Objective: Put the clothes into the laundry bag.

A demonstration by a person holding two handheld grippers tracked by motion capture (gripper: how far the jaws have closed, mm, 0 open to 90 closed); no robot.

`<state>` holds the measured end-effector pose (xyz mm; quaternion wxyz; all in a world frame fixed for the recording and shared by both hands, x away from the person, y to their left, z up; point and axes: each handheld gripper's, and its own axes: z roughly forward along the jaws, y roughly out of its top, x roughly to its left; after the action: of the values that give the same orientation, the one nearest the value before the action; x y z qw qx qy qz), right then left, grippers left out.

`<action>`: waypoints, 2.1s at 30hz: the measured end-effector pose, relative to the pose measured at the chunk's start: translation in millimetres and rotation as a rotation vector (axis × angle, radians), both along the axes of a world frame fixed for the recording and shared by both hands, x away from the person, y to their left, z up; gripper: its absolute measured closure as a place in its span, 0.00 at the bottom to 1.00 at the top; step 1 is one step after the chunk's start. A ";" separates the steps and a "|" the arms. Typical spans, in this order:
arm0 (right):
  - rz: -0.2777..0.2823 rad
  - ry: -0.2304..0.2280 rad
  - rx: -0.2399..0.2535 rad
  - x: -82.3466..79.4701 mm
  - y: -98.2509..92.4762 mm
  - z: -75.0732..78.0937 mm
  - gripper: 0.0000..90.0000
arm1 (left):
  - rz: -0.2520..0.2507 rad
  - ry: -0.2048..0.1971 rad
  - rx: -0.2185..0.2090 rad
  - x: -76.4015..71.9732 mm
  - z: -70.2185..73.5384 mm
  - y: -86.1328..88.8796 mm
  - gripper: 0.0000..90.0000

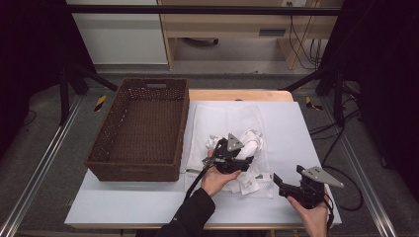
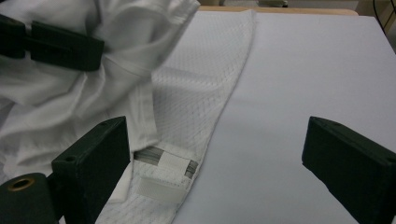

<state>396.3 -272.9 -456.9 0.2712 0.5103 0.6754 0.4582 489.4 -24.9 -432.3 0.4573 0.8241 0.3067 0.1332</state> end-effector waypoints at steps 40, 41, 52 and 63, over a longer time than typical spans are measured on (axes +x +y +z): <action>0.165 -0.011 -0.021 30.1 118.8 39.1 0.04 | 0.121 -0.026 0.036 -84.2 -5.2 135.4 0.79; 0.169 -0.008 -0.028 32.6 122.7 38.4 0.03 | 0.121 -0.026 0.036 -84.2 -5.2 135.4 0.83; 0.181 0.099 -0.132 52.7 143.8 -4.3 0.01 | 0.129 -0.004 0.107 -77.9 -42.5 131.1 1.00; 0.178 0.145 -0.295 56.6 154.9 -21.8 0.16 | 0.105 0.009 0.145 -78.9 -54.1 123.2 1.00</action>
<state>452.9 -118.0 -478.6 0.2520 0.4347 0.7956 0.3384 410.5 98.3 -486.4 0.3874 0.8383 0.3414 0.1751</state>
